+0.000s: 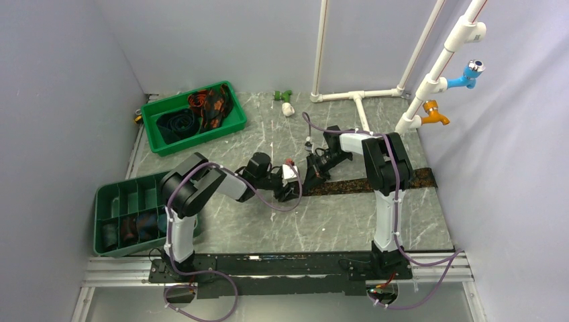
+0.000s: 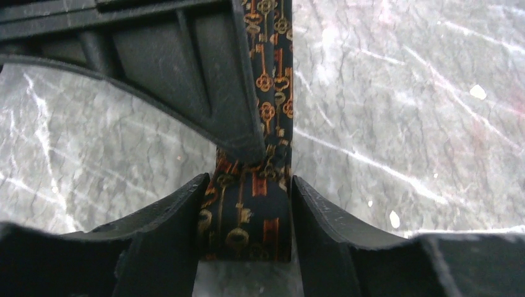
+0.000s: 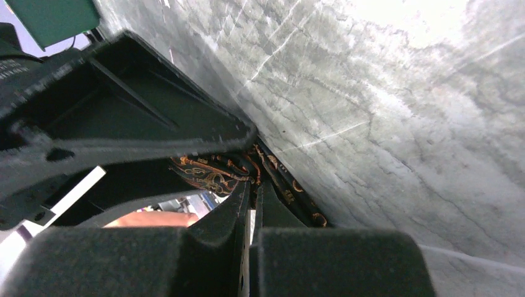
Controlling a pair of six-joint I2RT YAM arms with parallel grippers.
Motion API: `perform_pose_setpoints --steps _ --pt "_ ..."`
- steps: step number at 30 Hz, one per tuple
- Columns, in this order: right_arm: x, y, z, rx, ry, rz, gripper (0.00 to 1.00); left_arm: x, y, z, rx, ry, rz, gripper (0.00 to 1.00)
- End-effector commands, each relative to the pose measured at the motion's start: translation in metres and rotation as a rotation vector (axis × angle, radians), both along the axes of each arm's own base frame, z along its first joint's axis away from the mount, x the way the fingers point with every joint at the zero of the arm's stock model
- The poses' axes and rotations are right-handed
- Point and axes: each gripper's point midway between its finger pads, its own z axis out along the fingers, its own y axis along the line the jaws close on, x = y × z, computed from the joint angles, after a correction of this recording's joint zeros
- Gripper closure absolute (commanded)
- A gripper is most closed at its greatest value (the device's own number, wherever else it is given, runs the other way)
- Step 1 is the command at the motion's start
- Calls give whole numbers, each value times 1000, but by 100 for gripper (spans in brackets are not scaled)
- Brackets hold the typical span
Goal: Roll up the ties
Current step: Roll the tie at the center of the board.
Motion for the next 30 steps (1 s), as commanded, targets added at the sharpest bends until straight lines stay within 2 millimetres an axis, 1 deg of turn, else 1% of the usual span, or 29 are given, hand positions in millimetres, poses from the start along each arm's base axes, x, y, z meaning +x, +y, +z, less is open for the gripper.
perform_pose_setpoints --steps 1,3,5,6,7,8,10,13,16,17,19,21,23,27,30 --pt "6 -30 -59 -228 -115 45 100 -22 -18 -14 -9 75 -27 50" --pt "6 -25 -54 -206 -115 43 100 -21 -16 -21 35 73 -9 59" --pt "8 -20 -47 -177 -118 36 100 -20 -8 -24 82 63 11 64" --pt "9 -19 -42 -162 -120 31 98 -22 -1 -28 125 62 8 66" --pt "10 -16 -36 -144 -121 28 92 -21 2 -25 146 49 15 67" --pt "10 -15 -29 -129 -123 27 86 -22 8 -27 182 46 18 69" --pt "11 -15 -13 -102 -135 30 79 -25 21 -32 253 53 17 72" --pt "9 -19 12 -52 -143 21 67 -27 32 -37 327 63 20 73" --pt "4 -15 38 19 -150 21 58 -27 38 -41 372 78 32 72" --pt "2 -12 45 44 -148 18 55 -27 39 -43 382 89 36 71" --pt "-2 -4 54 94 -132 11 55 -26 39 -44 392 104 40 71" --pt "-8 6 58 132 -102 13 55 -25 38 -45 396 115 47 71" --pt "-10 14 56 151 -74 9 54 -25 37 -46 400 126 49 71" --pt "-9 23 43 150 -33 -6 53 -25 37 -48 409 141 52 70" --pt "-6 23 29 123 -29 5 54 -25 37 -48 410 147 54 69"
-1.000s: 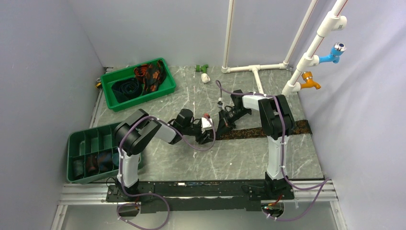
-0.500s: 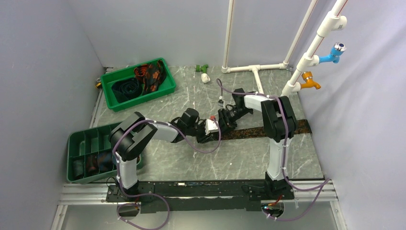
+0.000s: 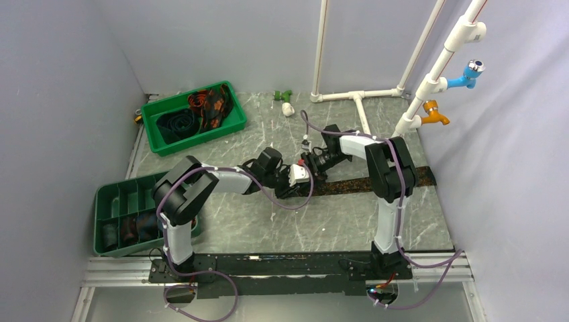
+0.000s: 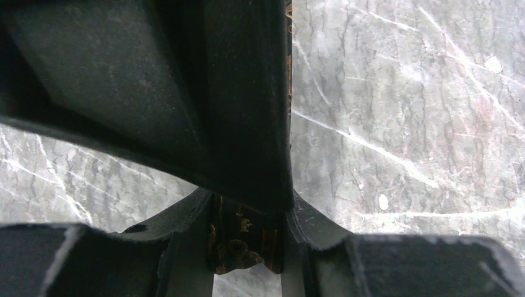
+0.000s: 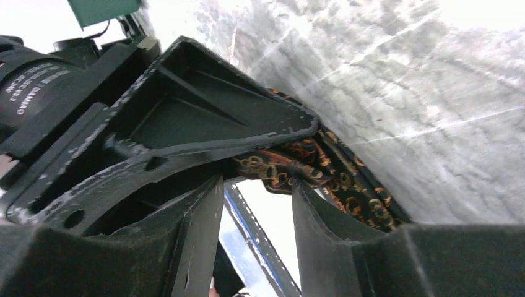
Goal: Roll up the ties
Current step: Roll the tie at the center of the board.
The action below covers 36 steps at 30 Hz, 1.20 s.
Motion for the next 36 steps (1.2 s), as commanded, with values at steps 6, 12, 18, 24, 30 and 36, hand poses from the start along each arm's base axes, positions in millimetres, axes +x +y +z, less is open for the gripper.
perform_pose_setpoints --steps 6,12,18,24,30,36 --pt "11 -2 -33 -53 8 -9 95 -22 31 -47 179 146 39 68" --pt "7 -27 -58 -134 56 -30 100 -22 29 -46 151 139 6 49" --pt "2 -43 -81 -183 76 -15 100 -9 20 -26 12 89 -33 30" --pt "6 -50 -90 -206 91 -21 100 -2 3 -9 -134 2 -72 26" --pt "17 -49 -86 -188 92 -21 100 2 -17 -17 -157 -16 -102 37" --pt "28 -35 -57 -103 36 -35 100 -9 -7 -26 -81 53 -93 68"
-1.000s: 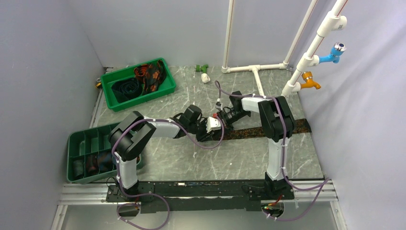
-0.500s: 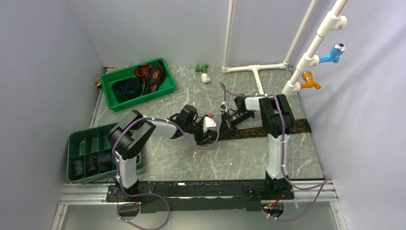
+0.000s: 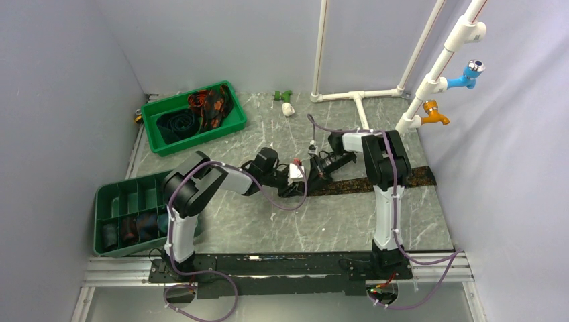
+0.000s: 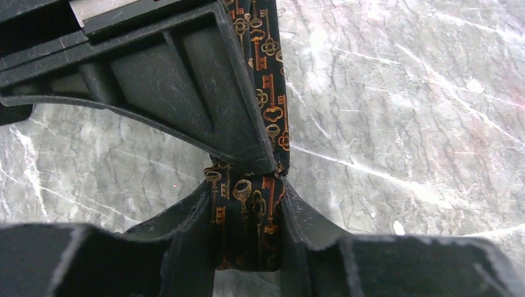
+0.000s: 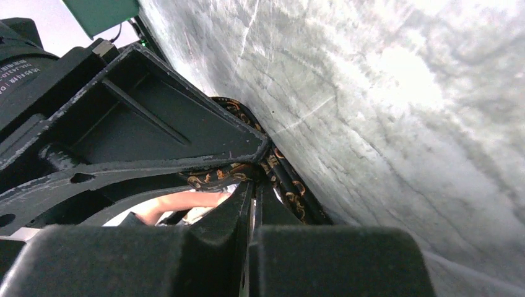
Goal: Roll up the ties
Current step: Roll the tie at the center of the board.
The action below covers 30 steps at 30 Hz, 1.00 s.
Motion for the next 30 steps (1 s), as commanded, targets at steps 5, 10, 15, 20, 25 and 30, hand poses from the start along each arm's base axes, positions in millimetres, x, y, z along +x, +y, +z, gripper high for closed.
perform_pose_setpoints --steps 5,10,15,20,25,30 --pt "20 -4 17 -19 -191 -4 71 -16 46 -39 252 149 113 71" --pt "11 4 43 43 -205 -24 51 -12 56 -46 335 201 180 69" --pt "12 24 45 67 -188 -15 48 -5 52 -48 369 209 201 67" --pt "24 24 22 0 -196 -13 62 -4 52 -49 383 195 193 66" --pt "27 4 2 -78 -185 -21 100 -6 51 -47 377 198 183 60" --pt "14 -18 -23 -157 -206 39 100 1 41 -32 261 185 155 32"
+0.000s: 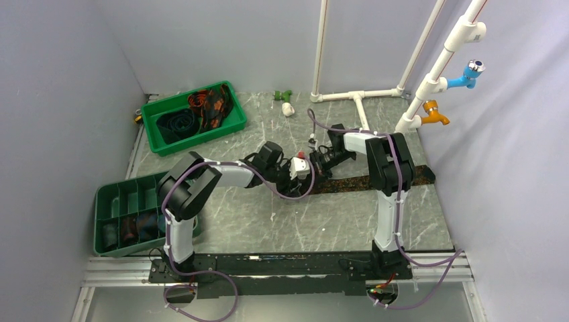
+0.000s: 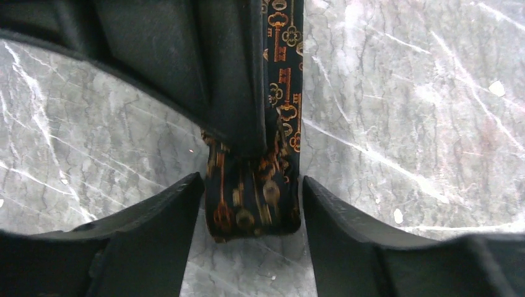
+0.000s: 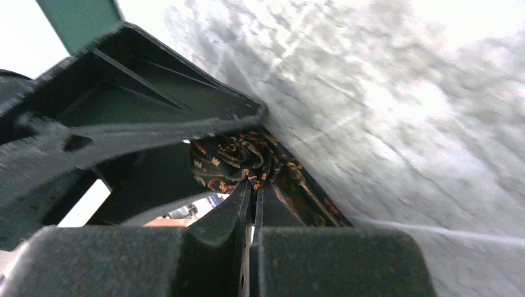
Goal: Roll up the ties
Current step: Roll the tie at the center of the board.
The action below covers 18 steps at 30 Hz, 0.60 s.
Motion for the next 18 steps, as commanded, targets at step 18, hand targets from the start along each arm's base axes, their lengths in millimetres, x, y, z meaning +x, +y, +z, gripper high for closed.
perform_pose_setpoints --steps 18 --pt "1 -22 -43 -133 -87 38 100 -15 -26 -39 -94 26 -45 30"
